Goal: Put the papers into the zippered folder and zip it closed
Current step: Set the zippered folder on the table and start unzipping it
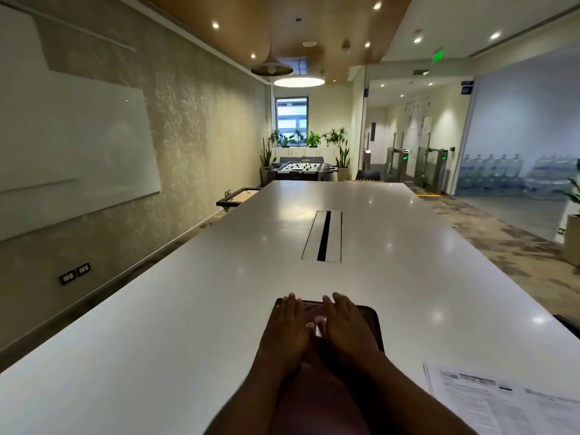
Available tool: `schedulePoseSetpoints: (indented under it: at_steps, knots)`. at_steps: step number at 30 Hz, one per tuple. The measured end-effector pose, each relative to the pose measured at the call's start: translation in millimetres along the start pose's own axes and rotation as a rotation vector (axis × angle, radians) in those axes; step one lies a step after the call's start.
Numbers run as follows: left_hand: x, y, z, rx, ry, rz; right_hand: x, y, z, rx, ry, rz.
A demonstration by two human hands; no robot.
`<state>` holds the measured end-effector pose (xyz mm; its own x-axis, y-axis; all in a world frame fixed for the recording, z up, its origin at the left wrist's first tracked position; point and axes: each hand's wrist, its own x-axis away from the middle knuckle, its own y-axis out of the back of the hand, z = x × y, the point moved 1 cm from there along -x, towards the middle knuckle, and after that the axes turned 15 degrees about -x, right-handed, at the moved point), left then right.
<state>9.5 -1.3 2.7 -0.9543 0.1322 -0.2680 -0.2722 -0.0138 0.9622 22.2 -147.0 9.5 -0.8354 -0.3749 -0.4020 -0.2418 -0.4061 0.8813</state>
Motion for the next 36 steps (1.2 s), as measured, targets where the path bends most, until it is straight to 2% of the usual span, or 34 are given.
schedulePoseSetpoints:
  at_steps: [2, 6, 12, 16, 22, 28, 36]
  knots:
    - [-2, -11, 1, -0.03, 0.007, 0.046, 1, -14, -7, -0.077, -0.096, 0.089]
    - [-1, -31, 3, -0.061, 0.007, 0.12, 3, -30, -13, -0.146, -0.121, 0.07]
    - [3, -42, 4, -0.052, 0.029, 0.103, 3, -44, -20, -0.126, -0.116, 0.133]
    - [6, -51, 3, -0.034, 0.035, 0.1, -9, -48, -23, -0.145, -0.081, 0.118]
    - [8, -57, 4, -0.014, 0.037, 0.045, -56, -54, -24, -0.198, -0.181, 0.17]
    - [8, -57, 3, 0.031, 0.028, 0.023, -111, -72, -8, -0.296, -0.229, 0.385]
    - [11, -56, 3, 0.039, 0.031, 0.021, -152, -96, 13, -0.471, -0.255, 0.486]
